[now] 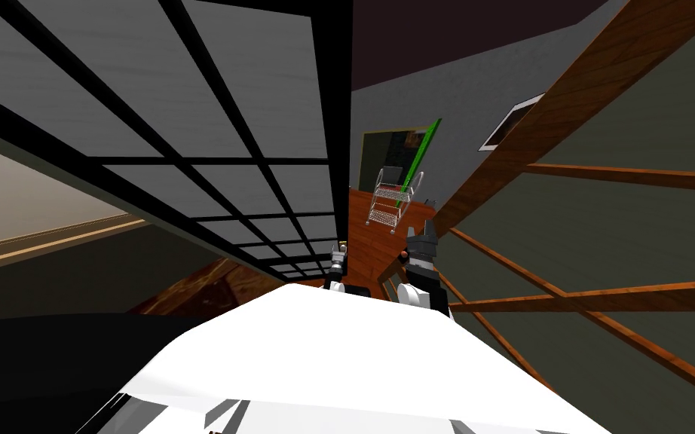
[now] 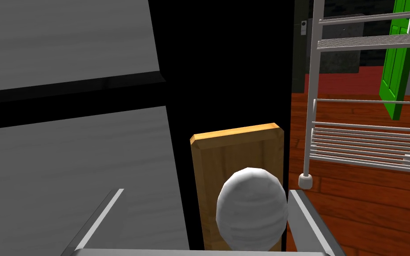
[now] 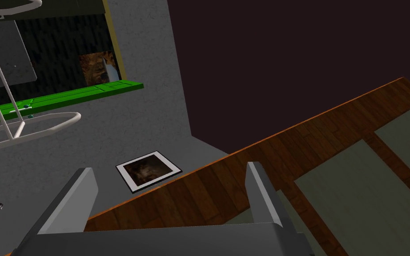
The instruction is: Push the door open
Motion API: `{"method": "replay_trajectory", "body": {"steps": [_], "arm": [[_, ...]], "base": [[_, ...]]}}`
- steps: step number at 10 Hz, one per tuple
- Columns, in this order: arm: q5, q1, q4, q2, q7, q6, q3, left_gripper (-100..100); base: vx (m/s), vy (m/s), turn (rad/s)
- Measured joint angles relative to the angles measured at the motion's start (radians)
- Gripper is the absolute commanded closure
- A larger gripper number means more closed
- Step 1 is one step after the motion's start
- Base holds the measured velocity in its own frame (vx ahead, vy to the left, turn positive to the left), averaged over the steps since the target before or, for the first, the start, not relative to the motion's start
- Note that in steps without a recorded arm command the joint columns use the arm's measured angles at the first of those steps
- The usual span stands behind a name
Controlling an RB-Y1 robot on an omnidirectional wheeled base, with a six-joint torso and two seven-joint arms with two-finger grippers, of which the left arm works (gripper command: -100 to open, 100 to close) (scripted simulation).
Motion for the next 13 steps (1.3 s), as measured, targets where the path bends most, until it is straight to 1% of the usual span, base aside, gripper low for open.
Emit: {"method": "replay_trajectory", "body": {"steps": [1,2,3,4,5,6,7,8,10,11,12,13], "arm": [[-0.004,-0.018,0.043,-0.014,0.019,-0.015,-0.002,100],[-0.004,-0.017,0.043,-0.005,0.031,-0.017,-0.003,100],[-0.006,-0.012,0.033,-0.002,0.019,0.000,0.000,100],[-0.011,-0.015,0.041,-0.007,0.006,0.014,0.000,100],[-0.016,-0.006,0.021,0.000,-0.017,0.035,0.001,100],[-0.023,-0.011,0.035,-0.002,-0.027,0.046,0.000,100],[-0.026,-0.012,0.035,-0.001,-0.042,0.060,0.002,100],[-0.030,-0.001,0.010,0.013,-0.063,0.080,0.004,100],[-0.048,-0.030,0.069,0.012,-0.071,0.089,-0.002,100],[-0.052,-0.023,0.061,0.014,-0.089,0.101,-0.002,100],[-0.056,-0.011,0.051,0.030,-0.112,0.118,0.002,100],[-0.060,-0.013,0.055,0.041,-0.131,0.138,0.007,-100]], "base": [[0.001,-0.010,-0.032],[-0.004,-0.008,-0.190],[-0.009,0.027,-0.164],[-0.017,0.046,-0.151],[-0.019,0.055,-0.123],[-0.009,0.045,-0.111],[-0.004,0.029,-0.109],[0.003,0.029,-0.042],[-0.002,0.029,-0.117],[-0.003,0.035,-0.094],[0.004,0.049,-0.148],[-0.056,0.066,-0.114]]}}
